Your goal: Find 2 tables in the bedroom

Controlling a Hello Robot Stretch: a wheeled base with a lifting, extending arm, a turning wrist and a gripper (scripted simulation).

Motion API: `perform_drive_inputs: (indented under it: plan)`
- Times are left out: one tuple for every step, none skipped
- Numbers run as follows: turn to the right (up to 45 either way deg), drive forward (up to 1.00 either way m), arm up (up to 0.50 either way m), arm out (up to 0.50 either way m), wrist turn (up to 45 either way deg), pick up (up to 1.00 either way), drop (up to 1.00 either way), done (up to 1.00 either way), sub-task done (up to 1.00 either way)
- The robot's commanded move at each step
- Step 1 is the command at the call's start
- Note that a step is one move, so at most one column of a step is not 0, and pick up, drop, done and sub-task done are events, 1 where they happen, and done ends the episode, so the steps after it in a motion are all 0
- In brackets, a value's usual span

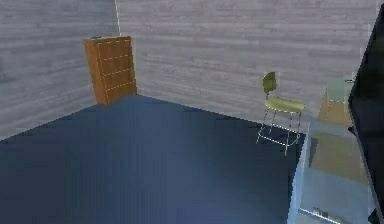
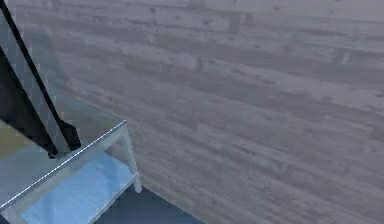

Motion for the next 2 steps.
perform_drive_inputs:
  plan:
    - [-6.0,0.0,0.0,0.0,0.0,0.0,0.0,0.0,0.0]
    - [0.0,0.75,0.0,0.0,0.0,0.0,0.0,0.0,0.0]
